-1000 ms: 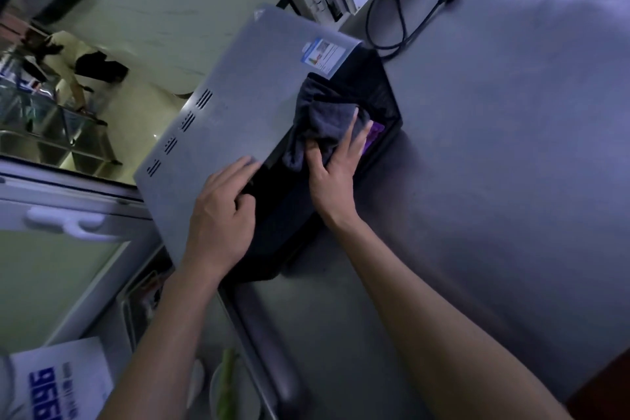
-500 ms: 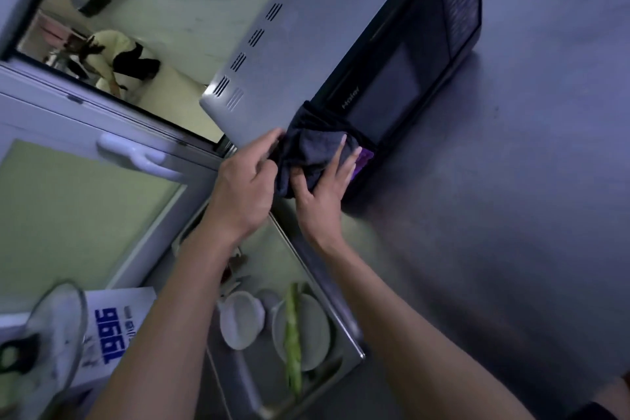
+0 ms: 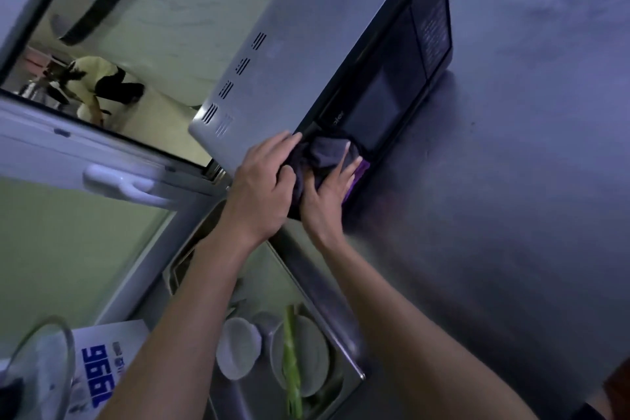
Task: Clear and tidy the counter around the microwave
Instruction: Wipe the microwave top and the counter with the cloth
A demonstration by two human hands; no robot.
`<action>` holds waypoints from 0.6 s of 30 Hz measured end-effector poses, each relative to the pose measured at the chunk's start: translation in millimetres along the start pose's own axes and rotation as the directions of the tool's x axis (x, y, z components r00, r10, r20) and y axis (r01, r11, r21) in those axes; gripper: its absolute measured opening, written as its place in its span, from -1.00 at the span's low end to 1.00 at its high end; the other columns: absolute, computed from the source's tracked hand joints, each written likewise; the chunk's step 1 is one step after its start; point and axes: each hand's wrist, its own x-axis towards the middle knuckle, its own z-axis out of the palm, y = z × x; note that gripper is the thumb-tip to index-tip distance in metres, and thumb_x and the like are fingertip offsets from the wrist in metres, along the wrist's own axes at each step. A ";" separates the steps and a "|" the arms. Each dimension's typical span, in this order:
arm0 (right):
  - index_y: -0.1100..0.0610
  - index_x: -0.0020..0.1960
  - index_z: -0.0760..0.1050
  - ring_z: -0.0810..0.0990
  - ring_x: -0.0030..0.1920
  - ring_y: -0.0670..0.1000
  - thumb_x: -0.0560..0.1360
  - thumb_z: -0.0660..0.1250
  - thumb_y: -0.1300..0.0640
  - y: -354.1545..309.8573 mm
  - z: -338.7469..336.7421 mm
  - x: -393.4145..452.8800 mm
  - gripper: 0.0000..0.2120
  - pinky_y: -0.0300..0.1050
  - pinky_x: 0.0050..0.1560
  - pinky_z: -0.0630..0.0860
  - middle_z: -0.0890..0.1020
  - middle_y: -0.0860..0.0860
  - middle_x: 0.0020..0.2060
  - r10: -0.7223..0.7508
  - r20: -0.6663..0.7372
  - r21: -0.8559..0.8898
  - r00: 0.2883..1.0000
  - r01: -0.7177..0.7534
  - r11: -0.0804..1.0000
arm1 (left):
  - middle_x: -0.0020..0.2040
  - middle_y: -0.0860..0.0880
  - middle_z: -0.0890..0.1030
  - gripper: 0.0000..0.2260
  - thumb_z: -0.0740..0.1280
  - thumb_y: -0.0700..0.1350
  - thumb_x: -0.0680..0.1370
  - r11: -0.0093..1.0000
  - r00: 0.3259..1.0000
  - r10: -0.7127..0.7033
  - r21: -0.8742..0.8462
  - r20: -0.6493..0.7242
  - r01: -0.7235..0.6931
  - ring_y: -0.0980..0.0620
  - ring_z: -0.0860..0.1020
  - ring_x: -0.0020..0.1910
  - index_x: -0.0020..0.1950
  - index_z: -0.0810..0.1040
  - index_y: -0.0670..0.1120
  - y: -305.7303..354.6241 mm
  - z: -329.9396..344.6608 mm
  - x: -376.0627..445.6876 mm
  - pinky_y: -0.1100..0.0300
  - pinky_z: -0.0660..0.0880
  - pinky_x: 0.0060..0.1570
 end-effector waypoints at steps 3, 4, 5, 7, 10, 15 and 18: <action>-0.12 0.62 -0.22 -0.31 0.59 0.08 0.61 0.23 -0.19 -23.2 -29.3 44.1 -0.20 -0.13 0.45 -0.25 -0.33 0.04 0.59 0.002 -0.002 -0.011 1.000 -0.002 1.000 | 0.48 -0.04 0.41 -0.54 0.11 -0.07 0.58 1.000 1.000 0.009 0.028 -0.005 -0.009 0.04 0.32 0.47 0.49 0.41 -0.05 19.5 7.2 28.9 0.05 0.24 0.49; -0.13 0.62 -0.22 -0.31 0.59 0.09 0.61 0.22 -0.20 -29.6 -37.9 56.4 -0.20 -0.10 0.46 -0.25 -0.33 0.04 0.59 -0.006 -0.001 -0.014 1.000 0.006 1.000 | 0.48 -0.04 0.41 -0.54 0.13 -0.05 0.58 1.000 1.000 0.016 0.025 -0.006 -0.015 0.02 0.32 0.47 0.49 0.42 -0.05 26.2 9.4 39.2 0.05 0.24 0.48; -0.12 0.62 -0.22 -0.31 0.59 0.09 0.61 0.22 -0.20 -35.8 -45.7 68.4 -0.21 -0.11 0.46 -0.26 -0.33 0.04 0.59 -0.011 0.001 -0.015 1.000 0.011 1.000 | 0.47 -0.05 0.42 -0.54 0.14 -0.05 0.58 0.999 1.000 0.026 0.019 -0.008 -0.026 0.01 0.33 0.46 0.48 0.42 -0.04 33.5 11.3 49.6 0.05 0.25 0.48; -0.07 0.63 -0.20 -0.32 0.58 0.08 0.61 0.23 -0.17 -47.8 -60.7 92.5 -0.21 -0.19 0.43 -0.27 -0.31 0.06 0.59 -0.012 -0.002 -0.013 1.000 0.012 1.000 | 0.47 -0.06 0.43 -0.54 0.15 -0.04 0.57 0.999 0.999 0.047 0.007 -0.012 -0.047 0.00 0.34 0.45 0.48 0.43 -0.04 47.2 14.8 71.9 0.06 0.25 0.47; -0.06 0.64 -0.18 -0.32 0.58 0.08 0.62 0.23 -0.17 -63.9 -84.5 127.8 -0.21 -0.16 0.47 -0.28 -0.30 0.07 0.60 -0.012 -0.017 -0.014 1.000 0.012 1.000 | 0.46 -0.06 0.43 -0.54 0.17 -0.03 0.56 0.998 0.998 0.056 0.005 -0.017 -0.056 -0.03 0.35 0.43 0.47 0.45 -0.03 66.3 20.3 102.5 0.05 0.26 0.46; -0.06 0.63 -0.20 -0.32 0.59 0.09 0.62 0.23 -0.16 -84.8 -116.5 183.5 -0.22 -0.06 0.52 -0.28 -0.30 0.12 0.59 0.011 -0.038 0.000 0.999 -0.011 1.000 | 0.49 -0.02 0.39 -0.53 0.15 0.00 0.56 0.997 0.999 0.048 0.058 -0.010 -0.047 -0.03 0.32 0.44 0.48 0.43 0.04 92.7 28.5 145.6 0.04 0.25 0.42; -0.06 0.63 -0.20 -0.32 0.59 0.09 0.63 0.22 -0.15 -95.4 -134.5 214.1 -0.22 -0.04 0.54 -0.27 -0.30 0.13 0.59 0.015 -0.077 0.015 0.997 -0.014 1.000 | 0.52 0.02 0.36 -0.53 0.15 0.02 0.56 0.995 0.999 0.048 0.085 -0.011 -0.047 -0.01 0.29 0.47 0.48 0.42 0.05 104.1 33.1 165.4 0.00 0.25 0.42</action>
